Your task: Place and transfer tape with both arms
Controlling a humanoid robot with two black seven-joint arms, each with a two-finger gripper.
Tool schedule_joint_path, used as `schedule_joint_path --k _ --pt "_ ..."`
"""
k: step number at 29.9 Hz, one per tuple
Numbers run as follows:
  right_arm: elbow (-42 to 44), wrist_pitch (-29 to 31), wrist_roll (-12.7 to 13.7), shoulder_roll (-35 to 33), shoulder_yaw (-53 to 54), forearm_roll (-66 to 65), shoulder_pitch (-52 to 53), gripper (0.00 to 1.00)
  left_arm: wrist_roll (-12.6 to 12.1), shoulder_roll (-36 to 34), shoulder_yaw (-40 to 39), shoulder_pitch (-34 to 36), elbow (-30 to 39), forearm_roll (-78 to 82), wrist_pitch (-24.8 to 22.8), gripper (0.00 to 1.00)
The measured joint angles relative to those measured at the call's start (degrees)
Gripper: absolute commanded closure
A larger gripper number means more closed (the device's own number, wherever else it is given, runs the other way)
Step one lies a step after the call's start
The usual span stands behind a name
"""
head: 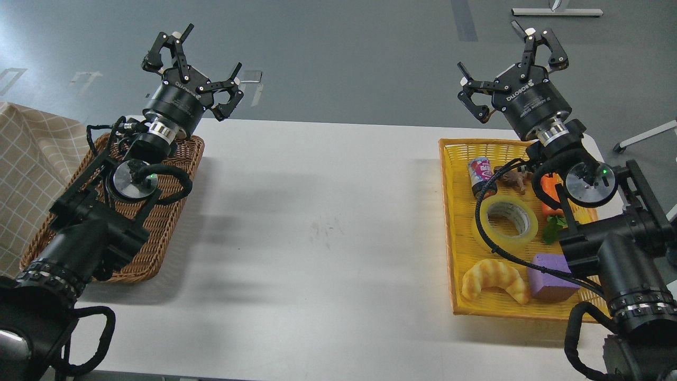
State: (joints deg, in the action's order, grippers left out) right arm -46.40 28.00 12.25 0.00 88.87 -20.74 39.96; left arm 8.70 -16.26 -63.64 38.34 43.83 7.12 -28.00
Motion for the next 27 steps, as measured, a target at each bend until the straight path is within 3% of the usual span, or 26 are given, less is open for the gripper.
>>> schedule_joint_path --k 27 --pt "0.0 0.0 0.0 0.0 -4.5 -0.7 0.2 0.0 0.0 0.0 -0.2 0.0 0.3 0.0 0.0 0.02"
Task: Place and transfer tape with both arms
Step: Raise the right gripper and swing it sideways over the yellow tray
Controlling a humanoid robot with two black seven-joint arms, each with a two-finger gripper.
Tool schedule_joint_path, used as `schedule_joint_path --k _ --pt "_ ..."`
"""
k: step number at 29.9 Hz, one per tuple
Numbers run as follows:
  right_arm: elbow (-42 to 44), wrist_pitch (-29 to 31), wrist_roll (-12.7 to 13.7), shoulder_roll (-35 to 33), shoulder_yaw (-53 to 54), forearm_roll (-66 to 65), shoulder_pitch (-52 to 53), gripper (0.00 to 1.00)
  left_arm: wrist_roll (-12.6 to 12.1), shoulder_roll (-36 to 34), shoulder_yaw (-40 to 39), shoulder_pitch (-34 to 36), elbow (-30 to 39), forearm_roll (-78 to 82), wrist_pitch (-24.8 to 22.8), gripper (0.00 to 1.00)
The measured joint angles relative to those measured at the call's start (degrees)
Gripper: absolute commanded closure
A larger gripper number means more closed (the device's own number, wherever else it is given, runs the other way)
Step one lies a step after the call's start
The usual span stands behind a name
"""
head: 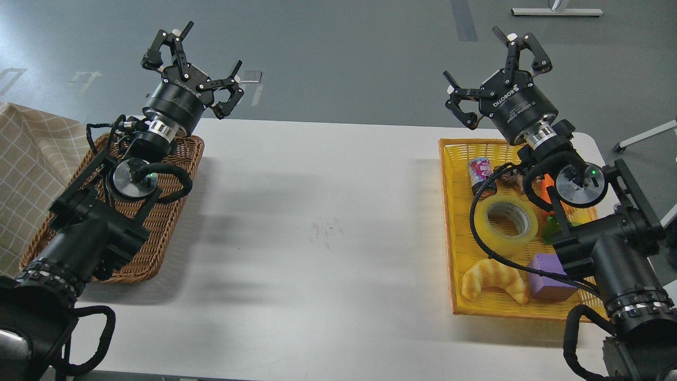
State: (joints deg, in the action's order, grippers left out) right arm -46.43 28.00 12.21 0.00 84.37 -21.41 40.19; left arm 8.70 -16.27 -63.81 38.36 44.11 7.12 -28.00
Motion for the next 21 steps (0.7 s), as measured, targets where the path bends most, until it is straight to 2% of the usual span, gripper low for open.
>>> schedule_joint_path --k 10,21 --pt "-1.0 0.0 0.0 -0.9 -4.1 -2.6 0.5 0.0 0.0 0.0 0.3 0.0 0.0 0.1 0.0 0.02" --pt "-11.7 0.0 0.0 -17.4 -15.2 -19.1 0.1 0.0 0.0 0.0 0.2 0.1 0.0 0.2 0.0 0.02"
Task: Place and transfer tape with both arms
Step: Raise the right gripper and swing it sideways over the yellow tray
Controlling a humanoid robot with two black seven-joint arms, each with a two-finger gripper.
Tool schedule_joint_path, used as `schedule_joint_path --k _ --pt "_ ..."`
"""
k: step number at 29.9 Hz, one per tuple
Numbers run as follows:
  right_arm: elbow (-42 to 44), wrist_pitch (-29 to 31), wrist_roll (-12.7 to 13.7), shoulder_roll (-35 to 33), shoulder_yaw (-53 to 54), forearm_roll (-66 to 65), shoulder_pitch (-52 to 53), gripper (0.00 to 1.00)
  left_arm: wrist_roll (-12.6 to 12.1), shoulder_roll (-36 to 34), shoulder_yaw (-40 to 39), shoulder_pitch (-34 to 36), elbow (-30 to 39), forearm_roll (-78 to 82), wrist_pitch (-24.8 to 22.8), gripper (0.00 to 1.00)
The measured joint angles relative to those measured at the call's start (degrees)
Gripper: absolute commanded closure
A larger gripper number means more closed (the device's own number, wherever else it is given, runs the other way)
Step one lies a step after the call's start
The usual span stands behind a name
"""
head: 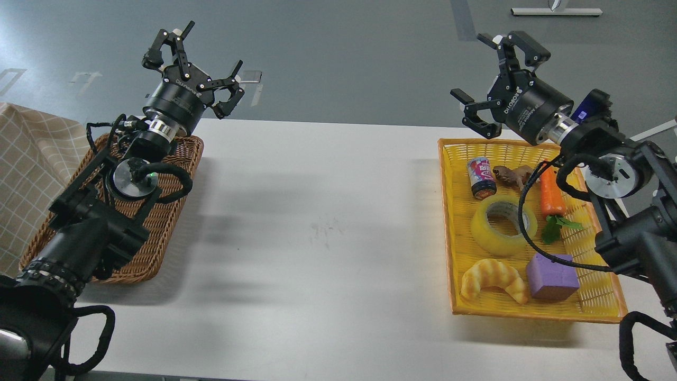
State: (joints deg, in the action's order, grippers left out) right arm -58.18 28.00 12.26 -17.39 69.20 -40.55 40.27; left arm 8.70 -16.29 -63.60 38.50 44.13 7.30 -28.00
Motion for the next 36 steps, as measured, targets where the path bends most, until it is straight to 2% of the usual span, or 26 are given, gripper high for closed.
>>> schedule_joint_path --k 8,12,24,36 --pt "-6.2 0.0 0.4 -12.2 -8.4 -12.1 0.6 0.0 -0.1 0.0 0.3 0.0 0.0 0.0 0.0 0.02" --pt "-8.5 0.0 0.5 -15.4 -10.9 -19.7 0.8 0.0 -0.1 -0.1 0.4 0.0 0.0 0.0 0.0 0.02" --pt "-14.3 0.0 0.5 -17.0 -13.4 -46.0 -1.6 0.0 -0.1 -0.5 0.3 -0.2 0.1 0.1 0.0 0.02" --pt "-15.0 0.0 0.6 -19.2 -13.5 -48.8 -3.5 0.0 0.0 -0.2 0.1 -0.2 0.1 0.0 0.0 0.02"
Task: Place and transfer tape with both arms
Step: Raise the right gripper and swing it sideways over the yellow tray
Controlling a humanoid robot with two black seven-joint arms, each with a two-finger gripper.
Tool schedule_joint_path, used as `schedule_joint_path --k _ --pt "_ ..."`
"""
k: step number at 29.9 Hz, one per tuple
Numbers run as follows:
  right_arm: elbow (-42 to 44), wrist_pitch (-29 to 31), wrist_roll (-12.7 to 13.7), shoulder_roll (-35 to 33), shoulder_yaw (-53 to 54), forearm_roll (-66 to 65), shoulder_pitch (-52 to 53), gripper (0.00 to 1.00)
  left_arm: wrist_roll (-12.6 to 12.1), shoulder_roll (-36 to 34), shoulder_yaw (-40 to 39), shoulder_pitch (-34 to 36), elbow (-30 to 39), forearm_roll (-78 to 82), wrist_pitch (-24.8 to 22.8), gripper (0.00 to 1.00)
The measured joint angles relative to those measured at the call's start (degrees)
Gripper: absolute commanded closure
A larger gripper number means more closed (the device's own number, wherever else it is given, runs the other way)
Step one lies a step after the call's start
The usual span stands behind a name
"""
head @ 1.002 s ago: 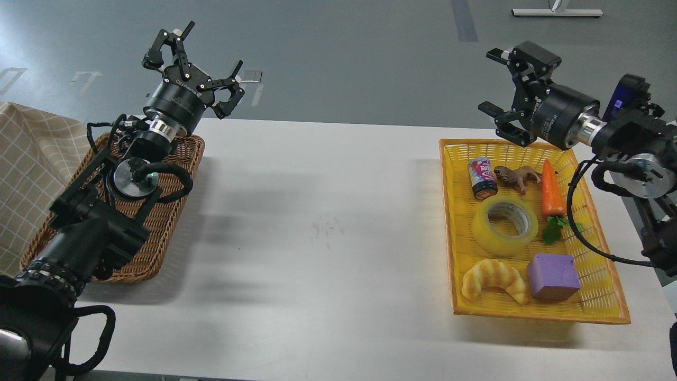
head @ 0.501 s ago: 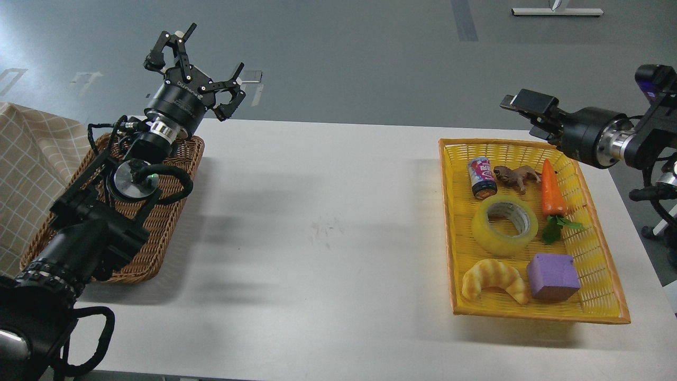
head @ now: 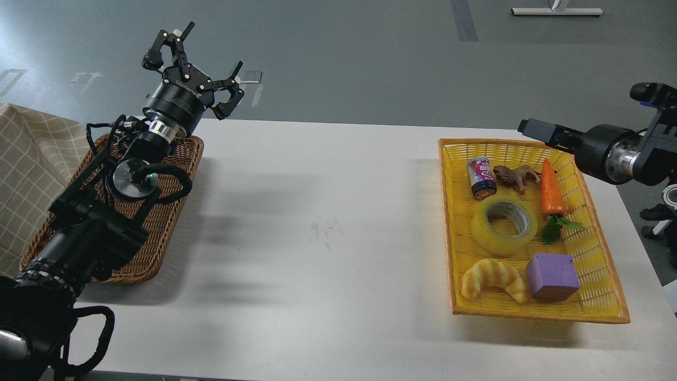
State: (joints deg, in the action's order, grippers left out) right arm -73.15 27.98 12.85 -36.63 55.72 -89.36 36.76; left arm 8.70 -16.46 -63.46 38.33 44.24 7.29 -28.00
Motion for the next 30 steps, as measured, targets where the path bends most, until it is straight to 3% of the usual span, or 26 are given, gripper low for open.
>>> schedule_joint_path --k 30 --pt "-1.5 0.0 0.0 -1.9 -3.1 0.0 0.5 0.01 0.0 -0.2 -0.4 1.3 1.5 -0.1 0.0 0.02"
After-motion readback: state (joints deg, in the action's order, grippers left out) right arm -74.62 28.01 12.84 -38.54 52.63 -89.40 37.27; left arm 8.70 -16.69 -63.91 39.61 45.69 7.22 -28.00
